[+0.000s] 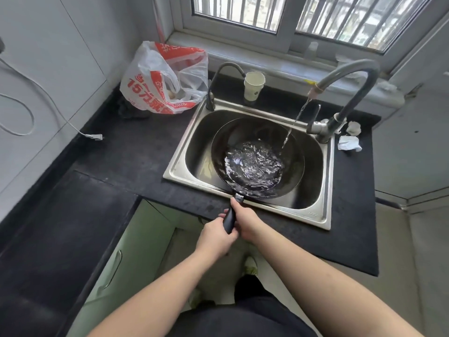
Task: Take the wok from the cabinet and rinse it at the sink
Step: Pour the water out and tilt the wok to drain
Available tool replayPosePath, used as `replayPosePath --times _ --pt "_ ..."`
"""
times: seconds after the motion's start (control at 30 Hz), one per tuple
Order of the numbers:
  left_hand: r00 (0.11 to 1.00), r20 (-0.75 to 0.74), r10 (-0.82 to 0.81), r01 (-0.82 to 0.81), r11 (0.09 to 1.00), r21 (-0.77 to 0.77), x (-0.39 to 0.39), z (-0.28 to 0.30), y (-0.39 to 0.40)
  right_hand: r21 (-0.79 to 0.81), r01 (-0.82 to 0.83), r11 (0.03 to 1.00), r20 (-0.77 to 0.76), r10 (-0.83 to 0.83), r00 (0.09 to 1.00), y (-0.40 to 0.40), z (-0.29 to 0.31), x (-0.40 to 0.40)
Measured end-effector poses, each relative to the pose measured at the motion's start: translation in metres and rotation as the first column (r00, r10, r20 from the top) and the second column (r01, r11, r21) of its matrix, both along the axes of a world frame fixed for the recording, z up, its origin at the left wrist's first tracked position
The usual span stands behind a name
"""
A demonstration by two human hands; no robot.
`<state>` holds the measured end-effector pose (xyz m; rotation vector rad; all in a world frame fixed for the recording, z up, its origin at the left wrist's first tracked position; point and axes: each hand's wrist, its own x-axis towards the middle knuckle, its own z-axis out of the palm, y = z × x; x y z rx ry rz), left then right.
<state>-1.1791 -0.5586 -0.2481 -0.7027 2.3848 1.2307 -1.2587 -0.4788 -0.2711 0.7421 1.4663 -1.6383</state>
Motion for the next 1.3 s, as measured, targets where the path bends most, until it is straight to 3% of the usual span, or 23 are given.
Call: replayPosePath --times 0.23,0.43,0.57,0.93,1.3 --pt "0.999 -0.034 0.02 -0.011 0.971 0.238 0.006 -0.001 -0.003 -0.205 0.206 0.957 0.103 -0.188 0.977 -0.004 0.001 0.008" --pt "0.992 0.007 0.125 -0.119 0.919 0.375 0.008 0.002 -0.001 -0.118 0.229 0.966 0.002 -0.23 0.973 -0.012 -0.005 0.014" --pt "0.996 -0.011 0.084 -0.076 0.945 0.318 0.007 -0.002 0.001 -0.021 0.189 0.982 -0.082 -0.19 0.978 -0.016 -0.005 0.014" --pt "0.993 -0.023 0.116 -0.103 0.944 0.313 0.009 -0.007 0.003 0.074 0.075 0.994 -0.124 -0.065 0.99 -0.016 0.001 0.013" --pt "0.981 -0.079 0.176 -0.15 0.952 0.266 0.003 -0.001 0.01 -0.055 0.223 0.973 -0.002 -0.223 0.975 -0.014 0.016 0.008"
